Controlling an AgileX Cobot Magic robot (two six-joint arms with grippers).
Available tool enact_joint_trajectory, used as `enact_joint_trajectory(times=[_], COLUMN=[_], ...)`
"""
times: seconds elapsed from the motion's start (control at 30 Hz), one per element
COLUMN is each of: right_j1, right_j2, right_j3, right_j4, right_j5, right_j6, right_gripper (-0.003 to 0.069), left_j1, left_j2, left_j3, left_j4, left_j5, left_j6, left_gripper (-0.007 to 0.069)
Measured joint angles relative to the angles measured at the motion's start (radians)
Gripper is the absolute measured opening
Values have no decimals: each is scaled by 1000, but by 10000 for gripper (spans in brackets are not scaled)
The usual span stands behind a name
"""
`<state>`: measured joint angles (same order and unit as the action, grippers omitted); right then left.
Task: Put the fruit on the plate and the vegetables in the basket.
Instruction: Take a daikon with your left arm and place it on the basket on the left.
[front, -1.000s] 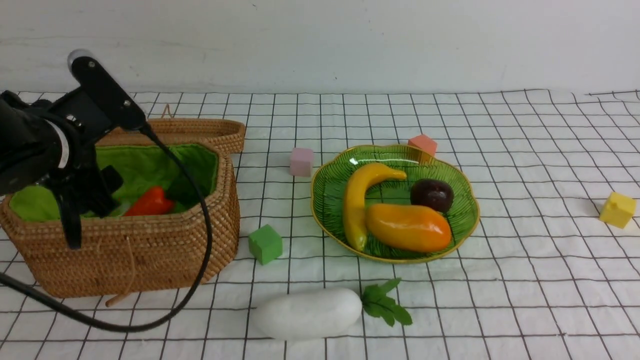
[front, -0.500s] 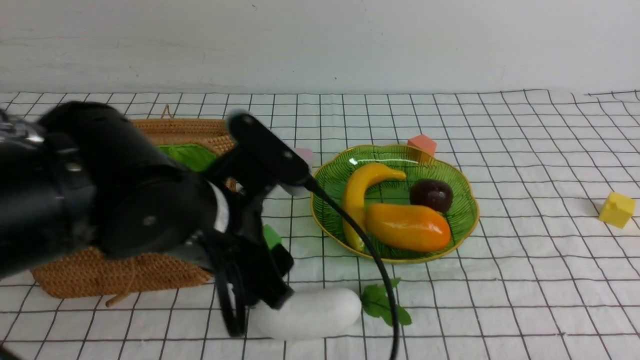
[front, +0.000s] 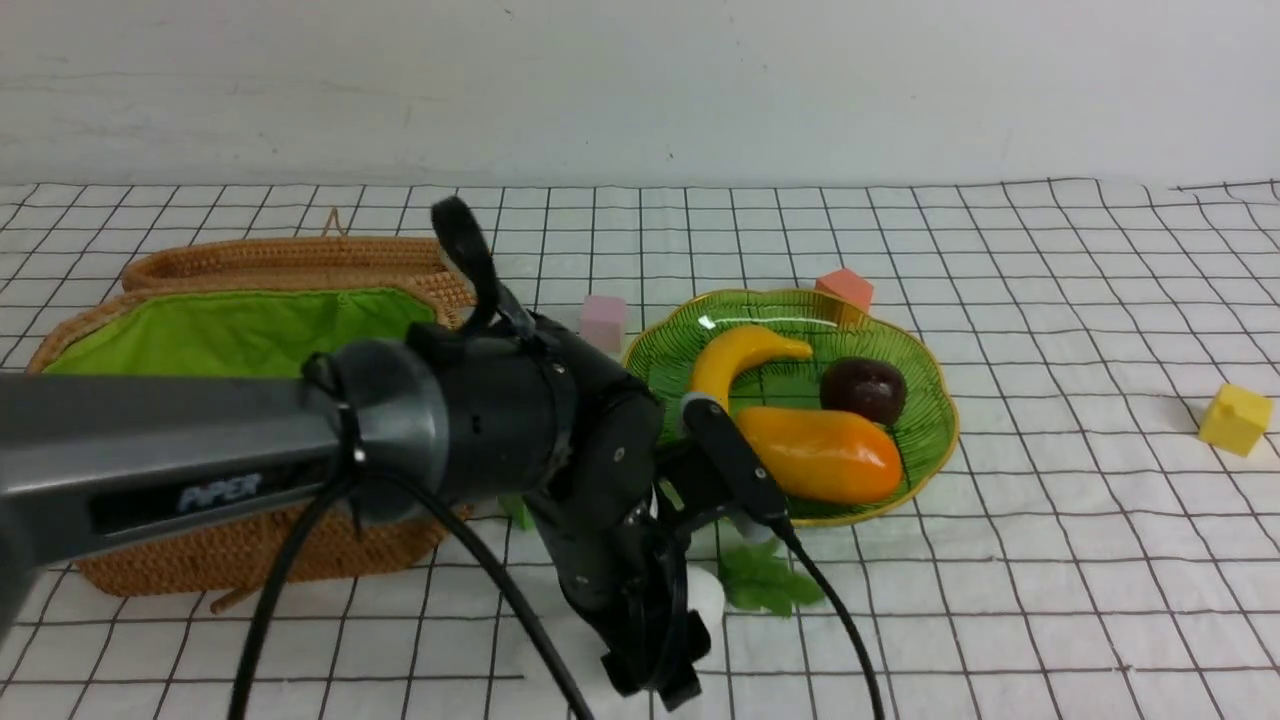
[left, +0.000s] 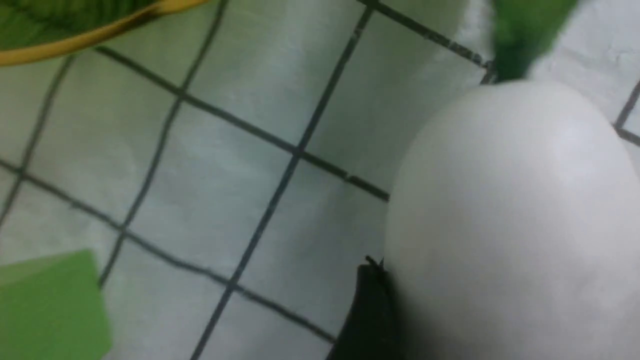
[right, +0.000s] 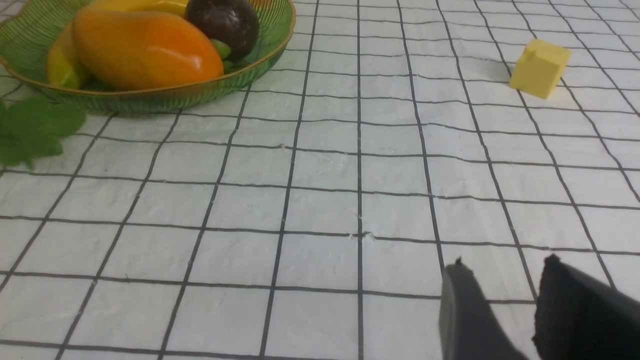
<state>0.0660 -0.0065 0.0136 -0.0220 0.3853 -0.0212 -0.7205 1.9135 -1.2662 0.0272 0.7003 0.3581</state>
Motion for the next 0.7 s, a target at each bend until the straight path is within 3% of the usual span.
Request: enact_joint_trajectory(times=[0.1,0.17,0.4,0.5,0.7], right_j1=[0,0,0,0,0], right_j2=[0,0,0,0,0], right_j3=[0,0,0,0,0], right_j4=[0,0,0,0,0], right_j5=[0,0,0,0,0], right_j6=[0,0,0,0,0], right_gripper=[238,238,238,238,238], left_j1=[7,12,62,152,426], left_j2=[31,29,-91,-206,-350], left_j3=[-3,-6,-102,-182,-216], left_j4=[-19,-18,5,17,96], left_j5=[9,39,303,378,397], left_j6=[10,39,100,101,109], left_gripper=[546,491,491,491,491])
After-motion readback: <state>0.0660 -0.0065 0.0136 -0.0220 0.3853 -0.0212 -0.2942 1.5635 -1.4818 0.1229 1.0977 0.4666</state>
